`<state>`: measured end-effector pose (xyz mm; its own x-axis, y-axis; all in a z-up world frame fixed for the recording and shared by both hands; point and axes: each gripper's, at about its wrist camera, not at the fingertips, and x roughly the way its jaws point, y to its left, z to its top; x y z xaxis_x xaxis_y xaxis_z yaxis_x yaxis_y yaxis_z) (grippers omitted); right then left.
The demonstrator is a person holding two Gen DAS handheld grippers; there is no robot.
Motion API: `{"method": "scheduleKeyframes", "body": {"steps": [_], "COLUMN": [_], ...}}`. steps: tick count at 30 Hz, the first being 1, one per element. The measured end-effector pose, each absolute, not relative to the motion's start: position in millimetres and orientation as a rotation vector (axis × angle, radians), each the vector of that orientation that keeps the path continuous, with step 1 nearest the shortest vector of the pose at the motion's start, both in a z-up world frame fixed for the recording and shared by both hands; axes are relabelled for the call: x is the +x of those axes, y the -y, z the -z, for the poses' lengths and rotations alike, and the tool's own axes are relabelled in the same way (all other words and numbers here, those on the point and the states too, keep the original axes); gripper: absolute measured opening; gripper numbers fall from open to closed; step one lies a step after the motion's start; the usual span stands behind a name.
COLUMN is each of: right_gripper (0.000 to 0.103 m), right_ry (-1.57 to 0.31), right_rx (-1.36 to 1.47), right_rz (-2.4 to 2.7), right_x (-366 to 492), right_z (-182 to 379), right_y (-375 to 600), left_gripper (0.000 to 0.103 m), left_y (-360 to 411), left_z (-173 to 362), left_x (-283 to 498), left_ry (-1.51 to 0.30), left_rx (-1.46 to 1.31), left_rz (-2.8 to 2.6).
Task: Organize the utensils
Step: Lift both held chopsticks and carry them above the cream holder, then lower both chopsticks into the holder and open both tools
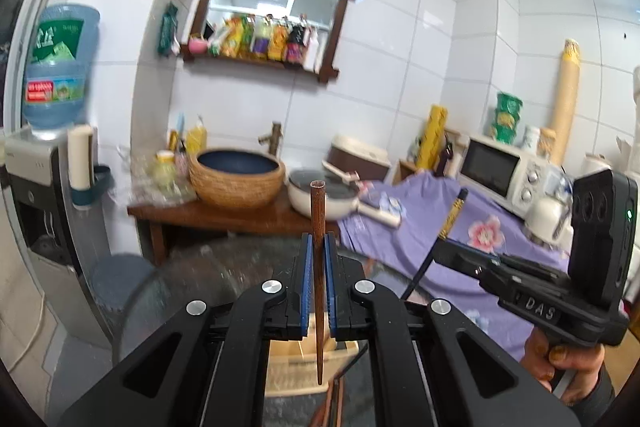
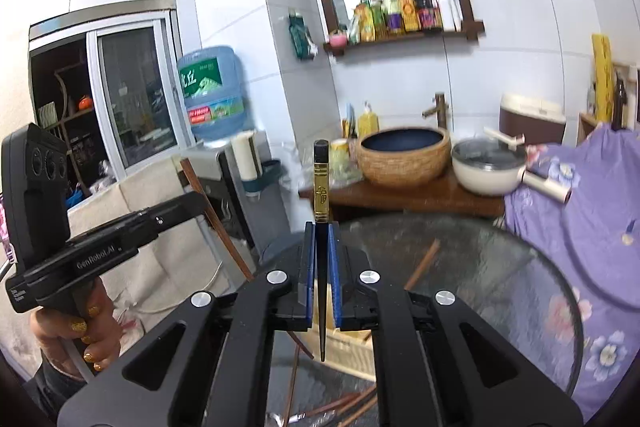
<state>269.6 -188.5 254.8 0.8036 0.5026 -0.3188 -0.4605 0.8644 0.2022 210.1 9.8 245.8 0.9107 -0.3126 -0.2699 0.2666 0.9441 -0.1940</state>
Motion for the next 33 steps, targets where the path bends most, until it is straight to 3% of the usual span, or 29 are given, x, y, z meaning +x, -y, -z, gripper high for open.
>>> {"method": "scheduleKeyframes", "body": {"steps": [7,33], "right_gripper": [0.007,0.007], "right_ry": [-0.334,-0.507], "right_rx": [0.092,0.12], "right_rz": [-0.45,-0.381], "right_x": [296.4,350.9], "right_z": [-261.6,-140.5], "right_y": [176.5,157.0], "left_gripper": [0.006,0.006], "left_y": [-4.6,-9.7], "left_z": [-258.7,-129.5], "left_x": [235.0,302.8], "left_ry": [-0.245,-0.49], "left_rx": [-0.135,-0.178], "left_rz": [0.208,0.149]}}
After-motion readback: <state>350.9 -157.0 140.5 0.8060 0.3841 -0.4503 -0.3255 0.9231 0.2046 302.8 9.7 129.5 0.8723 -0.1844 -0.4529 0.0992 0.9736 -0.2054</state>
